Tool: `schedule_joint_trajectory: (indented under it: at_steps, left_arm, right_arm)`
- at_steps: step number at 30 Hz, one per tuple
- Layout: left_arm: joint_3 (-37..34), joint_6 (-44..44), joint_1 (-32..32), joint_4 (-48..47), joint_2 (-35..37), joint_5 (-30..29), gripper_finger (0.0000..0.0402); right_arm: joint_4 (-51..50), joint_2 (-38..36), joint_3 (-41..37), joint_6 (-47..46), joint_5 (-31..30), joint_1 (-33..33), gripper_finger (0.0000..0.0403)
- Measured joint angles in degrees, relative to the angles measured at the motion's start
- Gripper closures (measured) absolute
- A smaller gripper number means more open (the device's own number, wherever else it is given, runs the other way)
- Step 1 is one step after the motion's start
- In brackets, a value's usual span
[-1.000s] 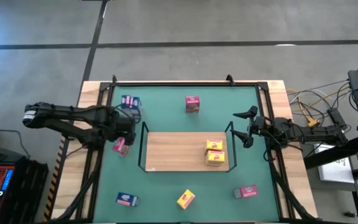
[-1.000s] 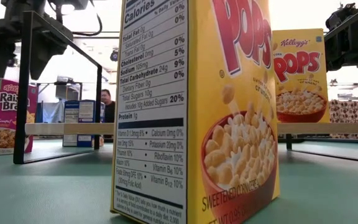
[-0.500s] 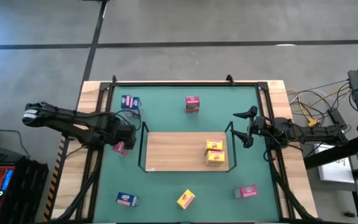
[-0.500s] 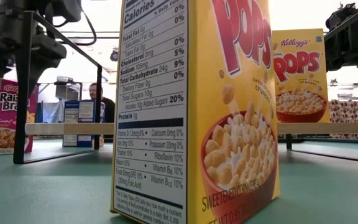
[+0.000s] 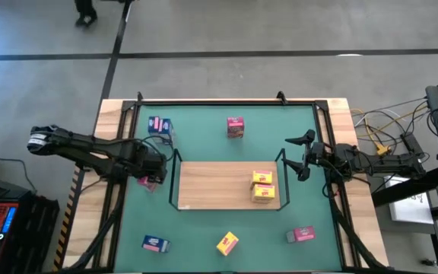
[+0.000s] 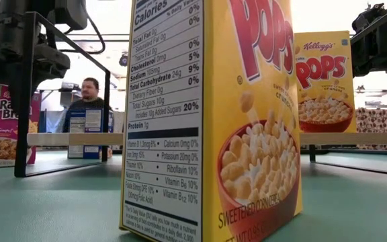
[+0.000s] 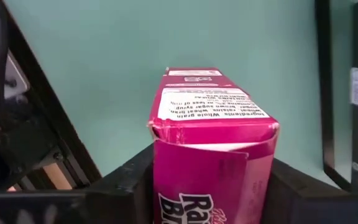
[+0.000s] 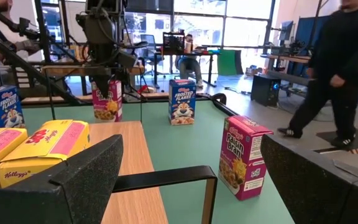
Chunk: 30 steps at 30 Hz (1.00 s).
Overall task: Stack cereal on shelf
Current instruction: Put the middle pink cereal box on the shelf
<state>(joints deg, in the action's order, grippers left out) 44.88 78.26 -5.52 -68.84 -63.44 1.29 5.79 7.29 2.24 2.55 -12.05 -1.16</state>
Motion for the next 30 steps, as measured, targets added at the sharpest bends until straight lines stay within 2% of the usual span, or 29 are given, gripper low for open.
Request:
schedule_joint_trajectory:
  at_steps: [5,13,18,26,30]
  left_arm:
    - [1.7,-2.4,0.0,0.1,0.1,-4.7,0.0257]
    - [4.3,-3.8,0.0,-2.2,0.2,-12.0,0.0261]
    - [7.9,-5.5,0.0,-3.1,0.2,-22.1,0.0261]
    - [17.0,-16.4,0.1,-3.0,0.0,-39.2,0.0261]
    - [21.5,-21.9,0.2,-2.7,-0.5,-44.5,0.0261]
  right_arm:
    - [0.0,0.0,0.0,0.0,0.0,0.0,0.0033]
    - [0.0,0.0,0.0,0.0,0.0,0.0,0.0033]
    - [0.0,0.0,0.0,0.0,0.0,0.0,0.0033]
    - [0.0,0.0,0.0,0.0,0.0,0.0,0.0033]
    - [0.0,0.0,0.0,0.0,0.0,0.0,0.0033]
